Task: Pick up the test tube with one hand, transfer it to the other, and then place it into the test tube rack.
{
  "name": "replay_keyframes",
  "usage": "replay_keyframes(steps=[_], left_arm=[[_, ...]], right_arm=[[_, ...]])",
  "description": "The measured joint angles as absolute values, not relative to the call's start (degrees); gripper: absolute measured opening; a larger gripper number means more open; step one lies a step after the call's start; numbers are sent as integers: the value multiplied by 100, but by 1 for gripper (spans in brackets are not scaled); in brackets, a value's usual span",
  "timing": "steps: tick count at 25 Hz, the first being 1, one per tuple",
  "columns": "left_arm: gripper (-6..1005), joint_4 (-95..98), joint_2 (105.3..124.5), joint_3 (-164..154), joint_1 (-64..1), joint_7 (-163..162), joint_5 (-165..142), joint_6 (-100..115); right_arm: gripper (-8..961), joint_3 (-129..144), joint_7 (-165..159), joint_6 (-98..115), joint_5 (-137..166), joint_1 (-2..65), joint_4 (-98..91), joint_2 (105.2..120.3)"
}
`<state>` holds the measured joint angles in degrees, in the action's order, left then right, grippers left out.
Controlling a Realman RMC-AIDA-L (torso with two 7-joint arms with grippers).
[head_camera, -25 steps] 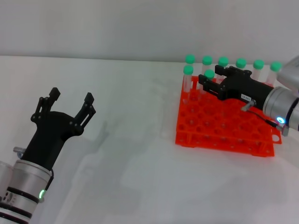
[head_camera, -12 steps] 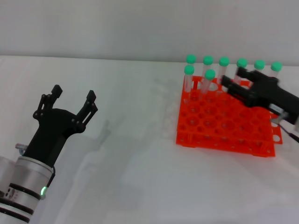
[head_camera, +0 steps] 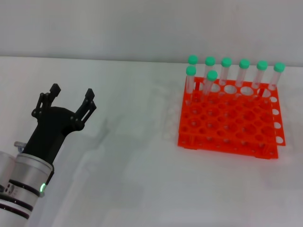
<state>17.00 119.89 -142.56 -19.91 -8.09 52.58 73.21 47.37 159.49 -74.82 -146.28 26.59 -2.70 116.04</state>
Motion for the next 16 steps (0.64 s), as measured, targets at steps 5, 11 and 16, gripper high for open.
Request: replay_keyframes(steps=[5,11,16], left_arm=[[893,1689,11989,-14256,-2103,-809,5324,7327],[893,1738,11999,-14256,-2140,-897,5704,7343],[893,1704,11995,-14256,-2141,-1409,5976,7326]], right_arm=[[645,4720,16445,-6652,-14859,2685,-301,11568],[653,4647,16518,-6334,-14896,2704,-313,11584],[654,4459,16481,-6349,-14927,2687,-272,11589]])
